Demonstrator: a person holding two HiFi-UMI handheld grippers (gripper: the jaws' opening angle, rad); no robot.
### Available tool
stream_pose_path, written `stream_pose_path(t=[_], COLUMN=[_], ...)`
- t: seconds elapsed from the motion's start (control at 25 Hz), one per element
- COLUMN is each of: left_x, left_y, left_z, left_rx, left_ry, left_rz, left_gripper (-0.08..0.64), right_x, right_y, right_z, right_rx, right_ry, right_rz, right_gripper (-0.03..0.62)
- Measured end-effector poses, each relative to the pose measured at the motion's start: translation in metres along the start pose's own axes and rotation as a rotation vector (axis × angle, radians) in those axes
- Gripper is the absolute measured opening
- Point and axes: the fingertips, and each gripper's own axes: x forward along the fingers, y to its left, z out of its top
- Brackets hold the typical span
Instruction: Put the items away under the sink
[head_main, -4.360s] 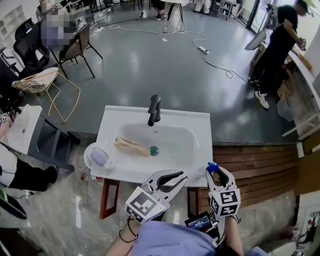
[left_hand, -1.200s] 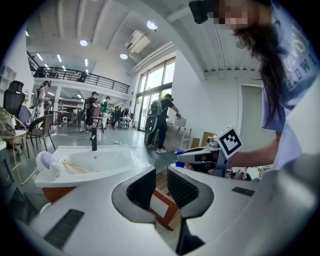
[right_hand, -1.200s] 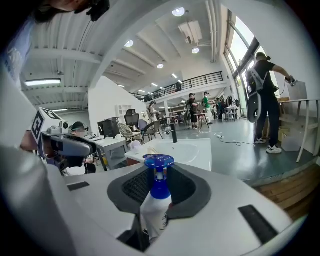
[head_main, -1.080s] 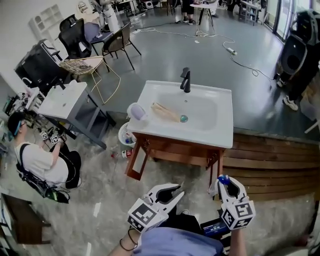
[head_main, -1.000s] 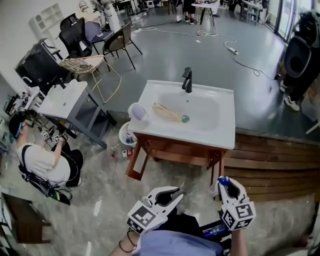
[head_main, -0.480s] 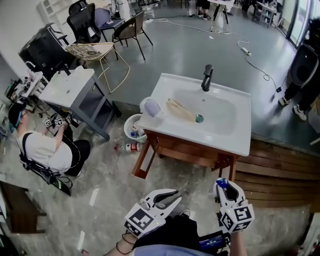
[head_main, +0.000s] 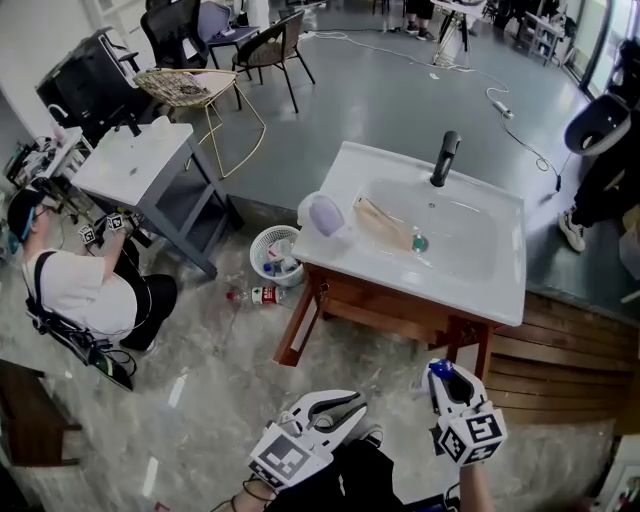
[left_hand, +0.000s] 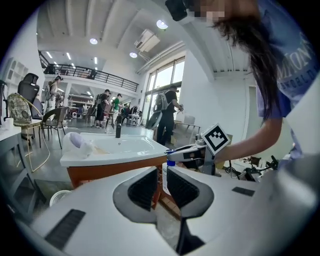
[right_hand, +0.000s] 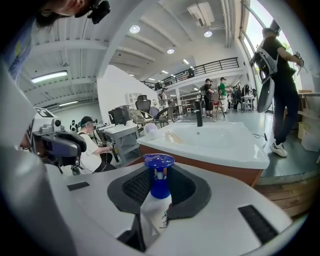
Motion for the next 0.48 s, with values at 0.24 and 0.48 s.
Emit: stream_pose_path(t=[0.24,0.48], left_x=[0.012,0.026], left_y=[0.021,0.041], left_z=[-0.034,-0.081], left_rx=[0.052,0.139], left_ry=[-0.007,0.064], left_rz=[-0.042,-0.071], left_gripper=[0.067,0.067], right_x=[0.037,0.074], right_y=[-0.008,-0.017], right_z=[-0.024,-0.049], right_rx=[-0.028,-0.030], right_ry=[0.025,0.010], right_rz=[-0.052,-0.087], right_gripper=[0.086,0.086])
